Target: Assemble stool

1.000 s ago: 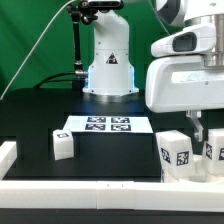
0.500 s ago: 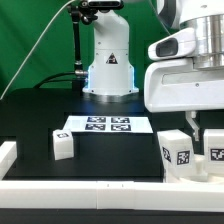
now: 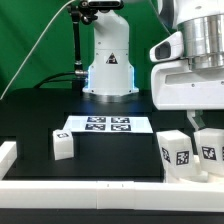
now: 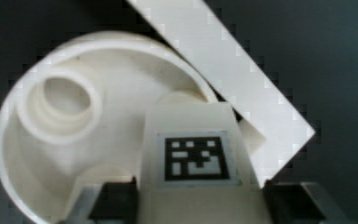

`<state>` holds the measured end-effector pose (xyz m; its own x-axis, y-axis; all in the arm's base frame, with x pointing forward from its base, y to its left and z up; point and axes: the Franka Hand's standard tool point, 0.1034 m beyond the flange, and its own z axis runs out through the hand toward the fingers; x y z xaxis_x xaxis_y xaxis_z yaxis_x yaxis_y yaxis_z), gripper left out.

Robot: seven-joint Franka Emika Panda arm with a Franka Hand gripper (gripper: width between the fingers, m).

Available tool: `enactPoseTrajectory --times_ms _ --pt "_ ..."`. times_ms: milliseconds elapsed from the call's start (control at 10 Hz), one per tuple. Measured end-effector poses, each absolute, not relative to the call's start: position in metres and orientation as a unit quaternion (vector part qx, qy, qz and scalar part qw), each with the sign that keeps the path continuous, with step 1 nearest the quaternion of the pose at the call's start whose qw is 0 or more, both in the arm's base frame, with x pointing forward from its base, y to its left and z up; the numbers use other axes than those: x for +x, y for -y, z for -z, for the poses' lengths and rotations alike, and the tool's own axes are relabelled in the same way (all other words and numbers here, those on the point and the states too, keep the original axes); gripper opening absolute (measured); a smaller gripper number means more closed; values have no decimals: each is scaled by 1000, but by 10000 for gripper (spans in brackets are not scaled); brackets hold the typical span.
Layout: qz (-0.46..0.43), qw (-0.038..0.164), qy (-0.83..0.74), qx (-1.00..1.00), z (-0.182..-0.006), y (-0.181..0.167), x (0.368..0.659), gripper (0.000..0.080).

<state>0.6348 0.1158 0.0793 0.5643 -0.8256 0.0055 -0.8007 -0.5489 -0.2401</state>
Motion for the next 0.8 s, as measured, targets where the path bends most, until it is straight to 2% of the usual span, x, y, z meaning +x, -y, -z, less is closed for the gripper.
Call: enactPoseTrajectory --times_ms 800 --pt "8 146 -700 -699 -80 -120 635 338"
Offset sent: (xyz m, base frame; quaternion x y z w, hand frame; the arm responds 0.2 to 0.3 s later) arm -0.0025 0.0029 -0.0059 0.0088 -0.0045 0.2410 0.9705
